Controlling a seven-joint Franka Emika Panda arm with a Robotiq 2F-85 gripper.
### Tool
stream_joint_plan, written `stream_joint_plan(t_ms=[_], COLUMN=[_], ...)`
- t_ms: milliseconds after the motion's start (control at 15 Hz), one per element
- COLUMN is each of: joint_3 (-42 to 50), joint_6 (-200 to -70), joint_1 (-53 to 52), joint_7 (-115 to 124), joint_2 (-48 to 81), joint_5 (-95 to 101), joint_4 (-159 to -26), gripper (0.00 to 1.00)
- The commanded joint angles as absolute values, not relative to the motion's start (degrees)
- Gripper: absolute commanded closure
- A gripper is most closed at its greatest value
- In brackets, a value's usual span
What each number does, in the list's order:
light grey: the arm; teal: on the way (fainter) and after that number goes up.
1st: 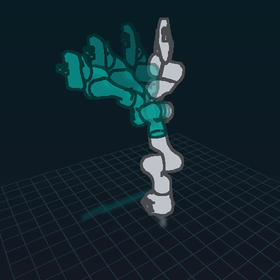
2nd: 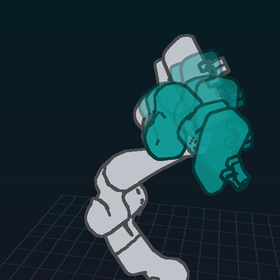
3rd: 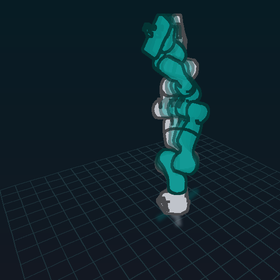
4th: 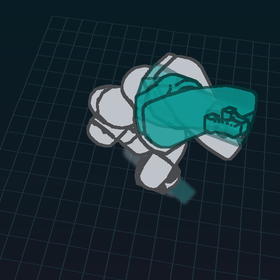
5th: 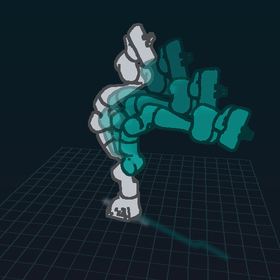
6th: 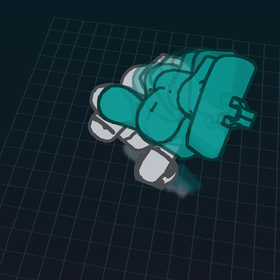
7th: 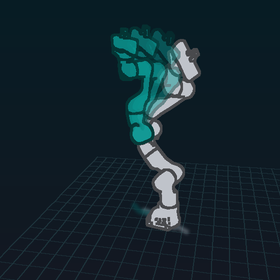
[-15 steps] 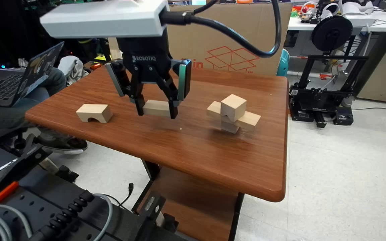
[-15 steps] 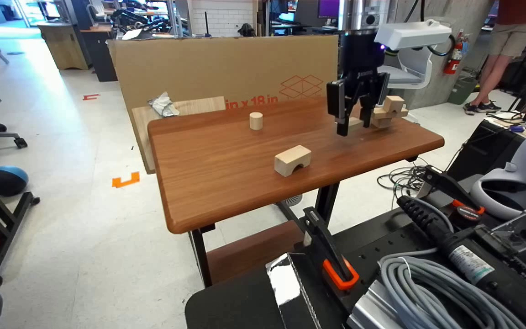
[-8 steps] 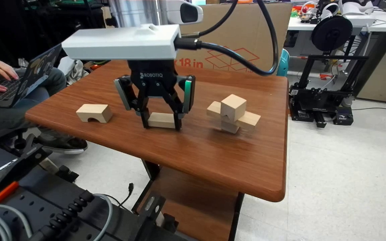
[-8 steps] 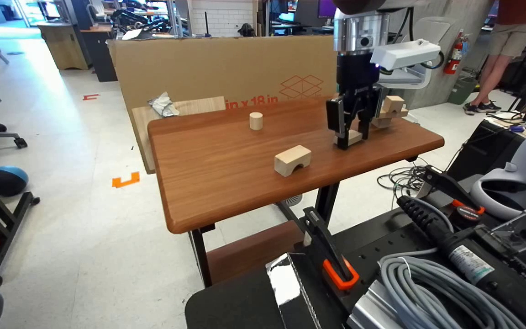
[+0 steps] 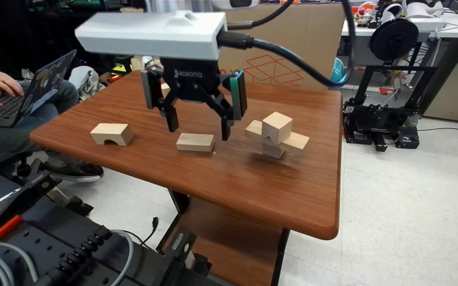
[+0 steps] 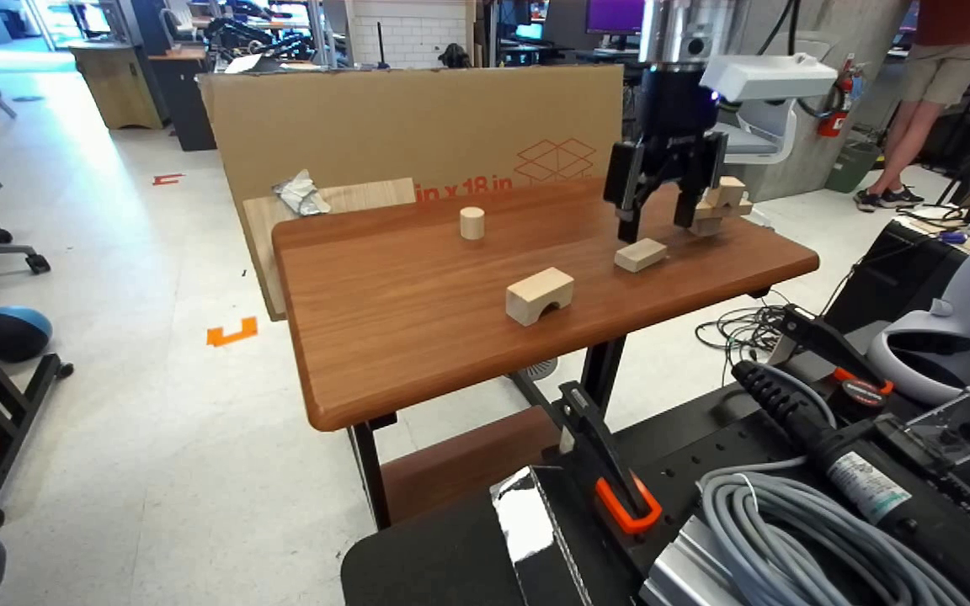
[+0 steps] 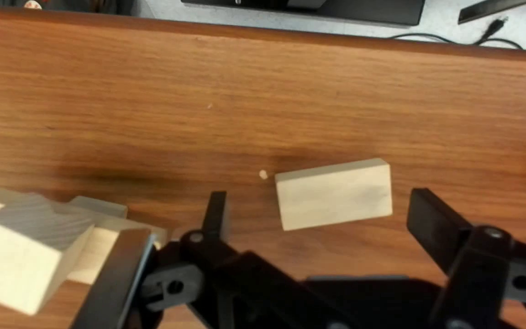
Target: Pick up the wooden cuboid and put it on the table.
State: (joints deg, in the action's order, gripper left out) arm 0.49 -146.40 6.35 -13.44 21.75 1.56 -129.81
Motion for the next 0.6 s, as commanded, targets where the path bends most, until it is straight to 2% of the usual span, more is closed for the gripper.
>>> stream_joint_plan(t_ms=[0, 267, 333, 533], joint_3=[-1.71, 2.63, 2.63, 4.74], joint_6=[-145.83, -143.69, -145.38, -143.76], joint_1=[11.94, 12.42, 10.7, 10.45], joint_7=[-18.8, -19.33, -19.3, -19.08], joint_2=[9.05, -1.61, 4.41, -0.95], joint_5=[-9.15, -14.23, -12.39, -12.6], joint_4=[-135.97, -138.07, -135.03, -136.92], gripper=[0.0, 0.0, 0.0, 0.0])
